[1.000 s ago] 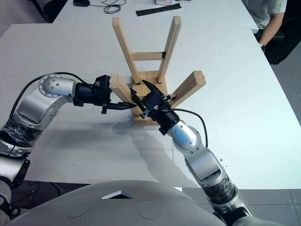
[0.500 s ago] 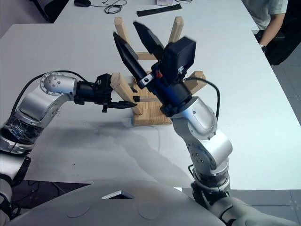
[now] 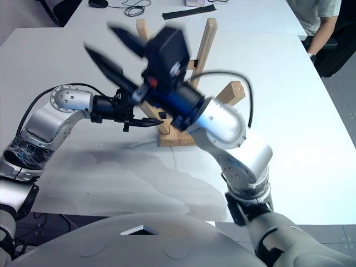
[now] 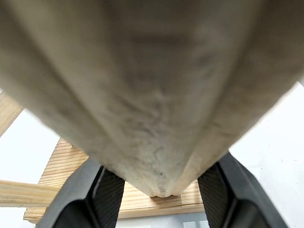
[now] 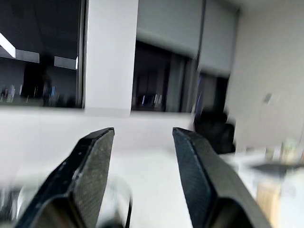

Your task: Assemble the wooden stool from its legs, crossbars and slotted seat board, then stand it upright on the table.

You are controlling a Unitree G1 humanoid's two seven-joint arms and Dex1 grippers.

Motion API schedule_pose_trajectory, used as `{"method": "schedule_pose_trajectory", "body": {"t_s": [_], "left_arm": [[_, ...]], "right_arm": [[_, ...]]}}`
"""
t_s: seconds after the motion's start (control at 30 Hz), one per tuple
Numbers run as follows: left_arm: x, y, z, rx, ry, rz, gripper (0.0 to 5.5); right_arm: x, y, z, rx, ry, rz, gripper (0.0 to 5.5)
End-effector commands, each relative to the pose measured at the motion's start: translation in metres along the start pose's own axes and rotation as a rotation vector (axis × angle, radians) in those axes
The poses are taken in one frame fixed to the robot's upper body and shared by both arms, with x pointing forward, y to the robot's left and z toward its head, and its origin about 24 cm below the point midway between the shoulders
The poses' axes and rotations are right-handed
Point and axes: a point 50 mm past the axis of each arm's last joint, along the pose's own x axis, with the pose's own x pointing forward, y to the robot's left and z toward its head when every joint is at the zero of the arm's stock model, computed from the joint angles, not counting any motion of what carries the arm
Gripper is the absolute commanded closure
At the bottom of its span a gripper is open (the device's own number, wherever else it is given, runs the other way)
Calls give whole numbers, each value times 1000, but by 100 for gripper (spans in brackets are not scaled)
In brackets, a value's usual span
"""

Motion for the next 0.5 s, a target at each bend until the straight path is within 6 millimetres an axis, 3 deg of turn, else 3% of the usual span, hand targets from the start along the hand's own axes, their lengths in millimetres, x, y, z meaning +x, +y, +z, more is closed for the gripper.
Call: {"method": "schedule_pose_trajectory", "body": {"t_s": [0.03, 0.17, 0.3, 0.4, 0.5], "left_arm": [[-12, -9, -60, -101, 380, 51, 344], [-14, -9, -61, -97, 387, 46, 344], [-16, -8, -60, -95, 391, 44, 344], [-22, -7, -60, -109, 389, 67, 344], [-29, -9, -60, -123, 383, 79, 344]], "right_arm": [[-20, 7, -53, 6, 275, 14, 322], [-12, -1, -28, 14, 122, -26, 322], [-12, -11, 16, 68, -129, -86, 322], [-25, -35, 53, 80, -308, -200, 322], [-52, -69, 81, 29, -394, -340, 322]]}}
